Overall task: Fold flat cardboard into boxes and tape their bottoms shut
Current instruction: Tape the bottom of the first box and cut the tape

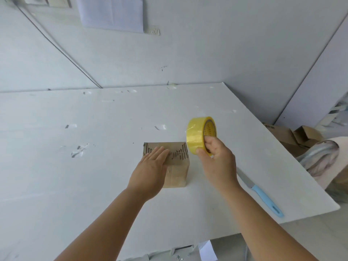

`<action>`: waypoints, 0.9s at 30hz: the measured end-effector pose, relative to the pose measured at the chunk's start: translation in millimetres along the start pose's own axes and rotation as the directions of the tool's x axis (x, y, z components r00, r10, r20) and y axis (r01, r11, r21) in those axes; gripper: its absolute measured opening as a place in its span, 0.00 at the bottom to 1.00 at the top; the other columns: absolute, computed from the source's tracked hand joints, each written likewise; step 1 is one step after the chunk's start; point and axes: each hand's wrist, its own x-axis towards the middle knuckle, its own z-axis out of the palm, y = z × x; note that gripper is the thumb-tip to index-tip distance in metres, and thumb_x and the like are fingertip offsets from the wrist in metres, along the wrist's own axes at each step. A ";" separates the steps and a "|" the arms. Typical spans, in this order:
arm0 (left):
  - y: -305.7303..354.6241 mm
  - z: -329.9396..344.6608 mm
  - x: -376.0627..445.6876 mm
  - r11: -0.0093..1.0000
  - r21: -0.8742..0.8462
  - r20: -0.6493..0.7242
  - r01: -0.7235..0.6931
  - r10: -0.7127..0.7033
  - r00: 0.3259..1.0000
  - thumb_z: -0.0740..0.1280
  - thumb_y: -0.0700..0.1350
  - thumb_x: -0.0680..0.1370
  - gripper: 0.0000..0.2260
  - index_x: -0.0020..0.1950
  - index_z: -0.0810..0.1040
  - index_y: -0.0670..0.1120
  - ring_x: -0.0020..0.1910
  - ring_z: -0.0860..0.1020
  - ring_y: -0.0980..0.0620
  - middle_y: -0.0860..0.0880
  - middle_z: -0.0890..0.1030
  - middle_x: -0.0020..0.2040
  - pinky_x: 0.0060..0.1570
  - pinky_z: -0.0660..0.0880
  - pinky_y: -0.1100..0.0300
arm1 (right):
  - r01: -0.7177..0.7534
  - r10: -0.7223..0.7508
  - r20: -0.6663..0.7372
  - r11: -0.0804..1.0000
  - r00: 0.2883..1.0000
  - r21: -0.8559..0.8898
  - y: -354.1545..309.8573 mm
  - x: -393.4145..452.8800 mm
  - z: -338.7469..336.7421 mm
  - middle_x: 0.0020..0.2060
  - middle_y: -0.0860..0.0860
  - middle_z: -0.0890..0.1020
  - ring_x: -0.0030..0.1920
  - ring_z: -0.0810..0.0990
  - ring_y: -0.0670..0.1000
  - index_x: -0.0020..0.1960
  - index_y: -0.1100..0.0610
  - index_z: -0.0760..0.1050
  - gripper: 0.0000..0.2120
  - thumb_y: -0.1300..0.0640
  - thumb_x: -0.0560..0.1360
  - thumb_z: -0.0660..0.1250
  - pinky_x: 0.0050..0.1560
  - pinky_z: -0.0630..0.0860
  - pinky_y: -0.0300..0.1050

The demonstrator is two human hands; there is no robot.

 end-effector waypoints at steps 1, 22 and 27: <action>0.9 -1.4 0.0 0.999 -0.031 -0.001 0.030 -0.030 1.000 0.56 0.42 0.80 0.21 0.74 0.63 0.48 0.73 0.62 0.52 0.52 0.66 0.74 0.67 0.56 0.65 | 0.015 -0.015 0.017 1.000 1.000 0.014 -3.5 1.2 7.2 0.40 0.28 0.78 0.46 0.77 0.30 0.52 0.46 0.78 0.12 0.60 0.72 0.68 0.44 0.69 0.23; 17.1 -31.4 33.0 0.269 -0.906 0.101 0.328 -0.615 0.782 0.70 0.43 0.75 0.07 0.52 0.80 0.45 0.46 0.83 0.49 0.45 0.84 0.45 0.46 0.79 0.59 | 0.181 -0.183 0.048 0.982 0.982 0.047 7.6 5.6 62.5 0.41 0.37 0.82 0.44 0.80 0.38 0.51 0.53 0.78 0.10 0.62 0.71 0.72 0.45 0.74 0.29; 18.1 -35.1 35.6 0.146 -0.929 0.179 0.339 -0.625 0.760 0.70 0.42 0.76 0.03 0.47 0.83 0.44 0.38 0.81 0.54 0.48 0.84 0.39 0.36 0.78 0.65 | 0.208 -0.209 0.055 0.978 0.976 0.031 8.9 4.2 60.6 0.43 0.41 0.84 0.44 0.81 0.41 0.51 0.54 0.79 0.10 0.61 0.71 0.72 0.44 0.75 0.32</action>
